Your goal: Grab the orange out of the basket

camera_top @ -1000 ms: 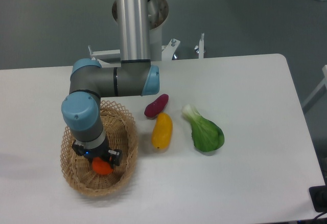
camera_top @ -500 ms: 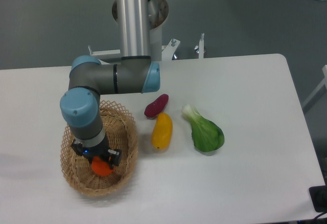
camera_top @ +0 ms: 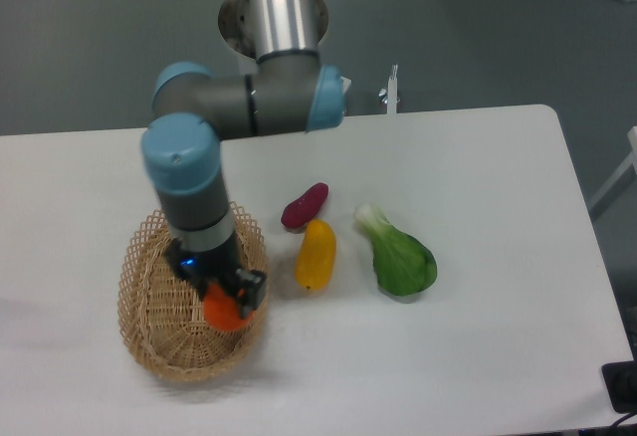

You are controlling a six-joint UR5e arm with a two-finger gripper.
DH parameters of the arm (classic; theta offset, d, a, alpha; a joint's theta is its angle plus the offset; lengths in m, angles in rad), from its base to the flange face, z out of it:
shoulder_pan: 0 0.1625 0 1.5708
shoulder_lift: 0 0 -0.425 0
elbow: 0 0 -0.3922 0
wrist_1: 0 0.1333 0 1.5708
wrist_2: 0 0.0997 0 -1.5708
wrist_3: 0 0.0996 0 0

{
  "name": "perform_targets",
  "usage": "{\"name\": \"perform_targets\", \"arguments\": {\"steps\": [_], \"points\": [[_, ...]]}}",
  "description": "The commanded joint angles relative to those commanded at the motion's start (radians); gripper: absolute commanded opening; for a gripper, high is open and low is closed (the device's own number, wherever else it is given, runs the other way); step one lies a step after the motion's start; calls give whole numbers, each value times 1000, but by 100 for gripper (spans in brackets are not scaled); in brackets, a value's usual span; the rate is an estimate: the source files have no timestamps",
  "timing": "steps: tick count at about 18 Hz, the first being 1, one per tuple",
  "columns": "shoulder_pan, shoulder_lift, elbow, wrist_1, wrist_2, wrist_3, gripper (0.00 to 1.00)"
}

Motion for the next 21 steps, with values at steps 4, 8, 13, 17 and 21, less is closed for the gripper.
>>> {"name": "perform_targets", "arguments": {"steps": [4, 8, 13, 17, 21], "points": [[95, 17, 14, -31, -29, 135, 67], [135, 17, 51, -57, -38, 174, 66], [140, 14, 55, -66, -49, 178, 67], [140, 15, 55, -66, -66, 177, 67], [140, 17, 55, -66, -69, 175, 67]]}}
